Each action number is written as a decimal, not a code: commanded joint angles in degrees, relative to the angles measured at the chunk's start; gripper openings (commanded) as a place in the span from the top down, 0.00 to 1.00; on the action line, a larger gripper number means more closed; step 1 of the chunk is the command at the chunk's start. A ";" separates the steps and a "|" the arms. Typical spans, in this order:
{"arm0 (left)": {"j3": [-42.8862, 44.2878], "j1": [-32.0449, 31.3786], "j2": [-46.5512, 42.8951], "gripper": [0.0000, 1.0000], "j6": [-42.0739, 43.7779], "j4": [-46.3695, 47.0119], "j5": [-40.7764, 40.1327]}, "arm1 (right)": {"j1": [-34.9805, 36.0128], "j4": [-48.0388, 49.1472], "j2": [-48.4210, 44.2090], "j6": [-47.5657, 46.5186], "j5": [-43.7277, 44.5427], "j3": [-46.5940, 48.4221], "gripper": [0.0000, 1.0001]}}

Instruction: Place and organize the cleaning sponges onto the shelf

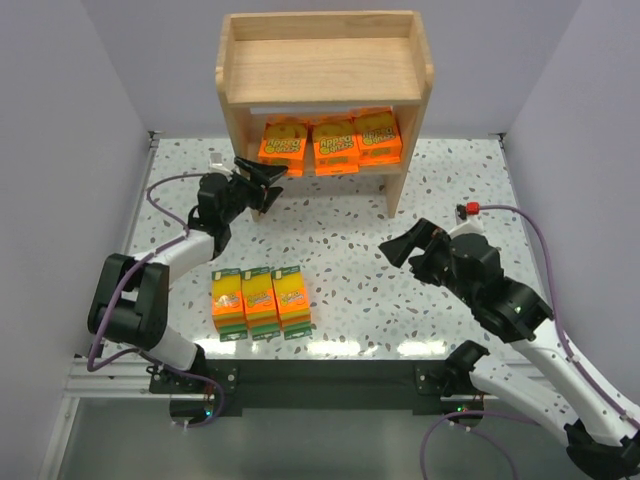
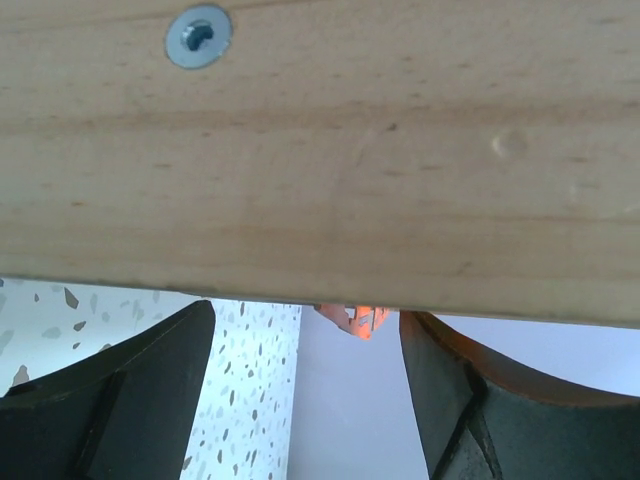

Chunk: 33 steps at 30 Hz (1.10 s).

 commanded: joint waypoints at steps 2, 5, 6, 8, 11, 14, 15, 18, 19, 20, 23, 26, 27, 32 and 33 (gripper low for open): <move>0.37 0.31 -2.07 0.20 2.00 3.14 2.59 | -0.05 2.74 0.33 -0.98 -1.11 -0.80 0.01; -0.51 0.23 -2.24 0.20 2.00 3.58 3.30 | -0.05 2.74 0.77 -0.98 -1.38 -1.06 0.01; -1.21 0.23 -3.12 0.20 2.00 4.19 3.47 | -0.05 2.83 0.68 -1.07 -1.38 -1.24 0.01; -3.76 0.05 -4.79 0.21 4.00 4.03 4.17 | -0.05 3.09 0.33 -1.41 -1.38 -1.68 0.01; -7.18 -0.04 -11.54 0.21 11.36 -0.17 3.74 | -0.05 5.55 0.06 -3.87 -3.56 -3.26 0.01; -8.25 0.05 -20.94 0.20 21.90 -10.33 0.68 | 0.04 11.17 2.34 -9.05 -9.27 -6.42 0.01; -8.16 0.05 -25.66 0.19 24.21 -13.43 0.05 | -0.05 12.22 4.09 -11.50 -10.42 -7.21 0.01; -8.16 0.05 -34.20 0.18 31.34 -24.60 -2.14 | 0.21 17.05 11.38 -14.16 -17.44 -8.70 0.06; -8.42 0.05 -36.06 0.18 32.66 -29.50 -2.41 | 0.39 20.72 14.53 -14.42 -19.98 -9.23 0.08; -8.68 0.05 -37.91 0.18 34.67 -31.64 -2.59 | 0.83 22.50 15.96 -14.51 -20.79 -9.59 0.09; -9.47 -0.04 -43.72 0.18 38.45 -42.51 -3.03 | 4.86 26.38 21.40 -14.25 -18.44 -9.24 0.10; -10.26 0.05 -47.85 0.19 40.49 -51.40 -5.13 | 11.54 28.05 25.71 -14.69 -15.27 -6.96 0.10; -10.88 0.05 -50.04 0.19 40.67 -52.74 -5.40 | 13.55 28.40 28.51 -14.43 -14.05 -6.08 0.10; -13.96 0.05 -54.89 0.21 40.85 -60.29 -7.94 | 15.51 34.55 35.91 -13.72 -14.91 -5.81 0.09; -14.31 0.05 -55.85 0.21 40.76 -60.75 -8.04 | 15.86 35.52 37.14 -13.55 -15.35 -5.46 0.09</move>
